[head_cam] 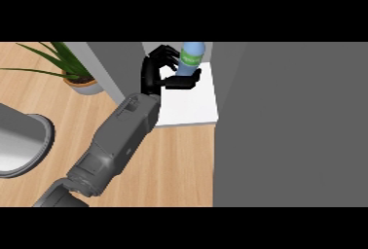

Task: Pick up the bottled water, place it into the cabinet and close the cabinet

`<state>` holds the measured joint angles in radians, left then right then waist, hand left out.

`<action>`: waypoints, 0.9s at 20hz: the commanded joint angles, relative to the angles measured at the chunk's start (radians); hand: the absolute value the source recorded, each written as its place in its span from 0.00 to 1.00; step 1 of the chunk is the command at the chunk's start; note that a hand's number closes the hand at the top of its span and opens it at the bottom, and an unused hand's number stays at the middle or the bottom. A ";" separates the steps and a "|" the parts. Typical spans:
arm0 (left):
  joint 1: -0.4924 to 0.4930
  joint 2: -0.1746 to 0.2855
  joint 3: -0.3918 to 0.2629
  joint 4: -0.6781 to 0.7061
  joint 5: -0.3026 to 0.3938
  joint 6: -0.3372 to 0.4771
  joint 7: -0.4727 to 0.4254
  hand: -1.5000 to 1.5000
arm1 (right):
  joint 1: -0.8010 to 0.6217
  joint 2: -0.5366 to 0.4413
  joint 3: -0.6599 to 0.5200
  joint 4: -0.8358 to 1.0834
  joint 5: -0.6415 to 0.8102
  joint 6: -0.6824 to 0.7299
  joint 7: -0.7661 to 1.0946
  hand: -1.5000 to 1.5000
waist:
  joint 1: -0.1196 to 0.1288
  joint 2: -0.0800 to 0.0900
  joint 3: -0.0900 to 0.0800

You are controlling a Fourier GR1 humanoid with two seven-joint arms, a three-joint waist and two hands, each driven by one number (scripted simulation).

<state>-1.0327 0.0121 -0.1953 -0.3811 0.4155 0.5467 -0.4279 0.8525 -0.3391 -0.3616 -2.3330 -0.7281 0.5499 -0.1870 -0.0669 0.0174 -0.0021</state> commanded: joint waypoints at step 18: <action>-0.138 0.014 0.084 0.172 0.004 -0.100 -0.155 0.00 | -0.030 -0.020 -0.015 -0.081 -0.066 -0.028 0.024 0.00 | -0.001 0.008 -0.001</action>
<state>-1.1616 0.0102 -0.1453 -0.1910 0.3968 0.5171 -0.5363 0.8250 -0.3472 -0.3510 -2.3277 -0.7496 0.5583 -0.1974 -0.0789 0.0250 -0.0029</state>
